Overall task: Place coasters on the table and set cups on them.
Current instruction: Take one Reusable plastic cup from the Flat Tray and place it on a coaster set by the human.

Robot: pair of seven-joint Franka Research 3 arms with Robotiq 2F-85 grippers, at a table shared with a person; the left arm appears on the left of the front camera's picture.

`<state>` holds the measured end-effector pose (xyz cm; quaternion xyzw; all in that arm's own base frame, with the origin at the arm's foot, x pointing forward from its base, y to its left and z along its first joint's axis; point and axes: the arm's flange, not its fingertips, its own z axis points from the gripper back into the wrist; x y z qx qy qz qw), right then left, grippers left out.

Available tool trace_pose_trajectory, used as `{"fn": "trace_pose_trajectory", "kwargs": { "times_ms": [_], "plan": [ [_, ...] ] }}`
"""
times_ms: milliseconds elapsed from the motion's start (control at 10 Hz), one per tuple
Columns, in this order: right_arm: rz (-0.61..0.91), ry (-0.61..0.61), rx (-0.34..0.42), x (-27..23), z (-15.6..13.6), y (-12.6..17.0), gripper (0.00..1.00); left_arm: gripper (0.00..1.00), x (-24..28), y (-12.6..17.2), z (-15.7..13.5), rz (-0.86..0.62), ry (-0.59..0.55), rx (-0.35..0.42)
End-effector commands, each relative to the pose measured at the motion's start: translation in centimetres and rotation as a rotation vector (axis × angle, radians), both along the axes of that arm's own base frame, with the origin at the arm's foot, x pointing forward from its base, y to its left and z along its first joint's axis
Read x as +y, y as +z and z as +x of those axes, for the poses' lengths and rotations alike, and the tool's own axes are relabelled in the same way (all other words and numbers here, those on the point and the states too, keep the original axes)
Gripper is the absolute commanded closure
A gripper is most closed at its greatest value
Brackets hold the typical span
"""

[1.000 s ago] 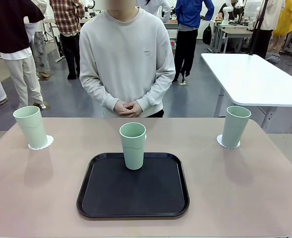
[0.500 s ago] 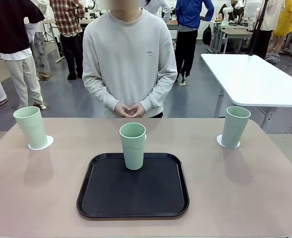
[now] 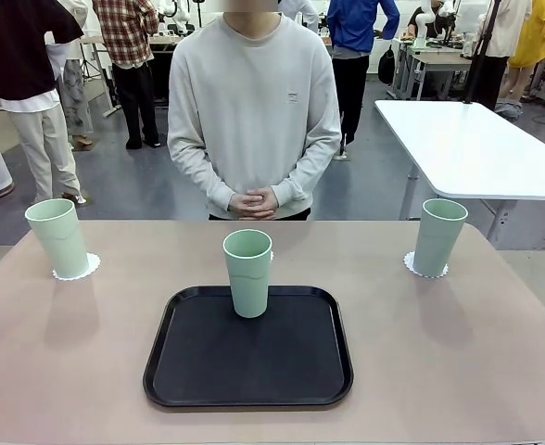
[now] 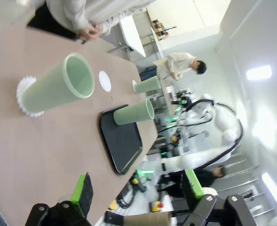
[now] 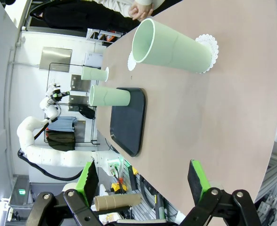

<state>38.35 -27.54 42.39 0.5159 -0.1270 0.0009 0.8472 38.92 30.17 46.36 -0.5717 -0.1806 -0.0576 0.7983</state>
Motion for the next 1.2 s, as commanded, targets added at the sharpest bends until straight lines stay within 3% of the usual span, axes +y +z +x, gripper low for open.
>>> {"fn": "trace_pose_trajectory", "kwargs": {
  "times_ms": [0,200,300,400,600,700,800,1000,1100],
  "plan": [
    [-0.008,0.009,0.012,-0.3,0.0,0.1,0.00,0.00,-6.7,9.3,-1.1,0.258,-0.030,-0.269],
    [-0.008,0.009,0.012,-0.3,0.0,0.1,0.00,0.00,-13.5,14.5,2.8,0.468,-0.107,-0.309],
    [-0.008,0.009,0.012,-0.3,0.0,0.1,0.00,0.00,-17.5,16.2,3.4,0.553,-0.211,-0.361],
    [-0.008,0.009,0.012,-0.3,0.0,0.1,0.00,0.00,-22.4,16.1,3.5,0.676,-0.326,-0.457],
    [-0.008,0.009,0.012,-0.3,0.0,0.1,0.00,0.00,-29.2,12.1,5.3,0.791,-0.472,-0.582],
    [-0.008,0.009,0.012,-0.3,0.0,0.1,0.00,0.00,-31.5,9.8,5.8,0.733,-0.566,-0.688],
    [-0.008,0.009,0.012,-0.3,0.0,0.1,0.00,0.00,-33.6,7.4,5.4,0.654,-0.661,-0.743],
    [-0.008,0.009,0.012,-0.3,0.0,0.1,0.00,0.00,-35.3,4.2,5.2,0.528,-0.775,-0.772],
    [-0.008,0.009,0.012,-0.3,0.0,0.1,0.00,0.00,-35.7,2.7,5.7,0.444,-0.750,-0.808]
  ]
}}
